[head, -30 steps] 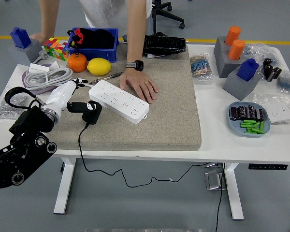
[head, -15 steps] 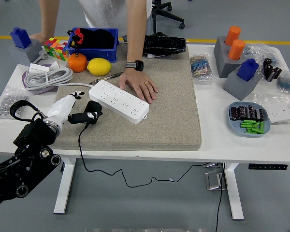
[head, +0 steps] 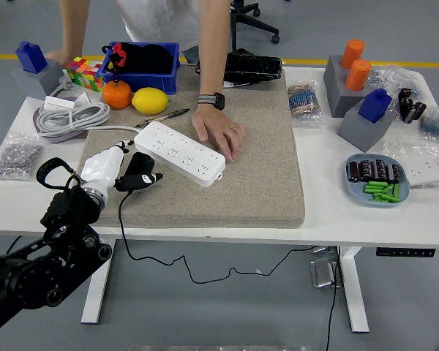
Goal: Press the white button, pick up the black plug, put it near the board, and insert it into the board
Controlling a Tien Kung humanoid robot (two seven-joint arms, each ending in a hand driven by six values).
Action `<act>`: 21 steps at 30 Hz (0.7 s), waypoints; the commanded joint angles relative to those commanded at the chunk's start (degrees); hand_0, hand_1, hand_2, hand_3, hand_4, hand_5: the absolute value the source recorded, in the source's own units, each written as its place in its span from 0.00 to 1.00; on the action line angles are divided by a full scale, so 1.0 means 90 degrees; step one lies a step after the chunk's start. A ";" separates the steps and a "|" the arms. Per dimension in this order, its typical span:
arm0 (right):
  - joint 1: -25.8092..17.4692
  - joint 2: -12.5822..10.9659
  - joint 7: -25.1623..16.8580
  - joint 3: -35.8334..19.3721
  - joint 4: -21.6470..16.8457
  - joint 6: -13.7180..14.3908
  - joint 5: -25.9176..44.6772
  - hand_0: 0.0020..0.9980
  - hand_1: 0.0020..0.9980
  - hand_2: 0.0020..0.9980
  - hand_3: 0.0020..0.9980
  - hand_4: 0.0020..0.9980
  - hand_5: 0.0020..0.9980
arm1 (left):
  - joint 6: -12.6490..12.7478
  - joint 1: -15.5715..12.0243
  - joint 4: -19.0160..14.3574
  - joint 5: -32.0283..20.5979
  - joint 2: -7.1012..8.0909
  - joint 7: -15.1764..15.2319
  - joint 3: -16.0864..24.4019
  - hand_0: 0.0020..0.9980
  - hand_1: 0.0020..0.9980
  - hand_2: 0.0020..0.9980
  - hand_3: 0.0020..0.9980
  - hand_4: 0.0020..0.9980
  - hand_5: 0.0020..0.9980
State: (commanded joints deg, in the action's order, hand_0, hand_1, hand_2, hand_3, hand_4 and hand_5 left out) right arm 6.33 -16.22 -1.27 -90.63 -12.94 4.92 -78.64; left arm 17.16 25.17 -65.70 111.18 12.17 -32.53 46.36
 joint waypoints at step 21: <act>-0.0018 0.0022 -0.0009 -0.0080 0.0004 0.0011 -0.0003 0.69 0.60 0.59 0.58 0.64 0.33 | 0.0257 0.0235 0.0610 -0.0003 -0.0301 0.0002 -0.0132 0.70 0.70 0.70 0.81 1.00 0.49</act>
State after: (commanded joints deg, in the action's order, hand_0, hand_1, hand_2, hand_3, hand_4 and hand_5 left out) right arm 6.17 -16.02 -1.35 -91.34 -12.90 5.02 -78.67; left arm 19.46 27.29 -60.21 111.15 9.47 -32.51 45.17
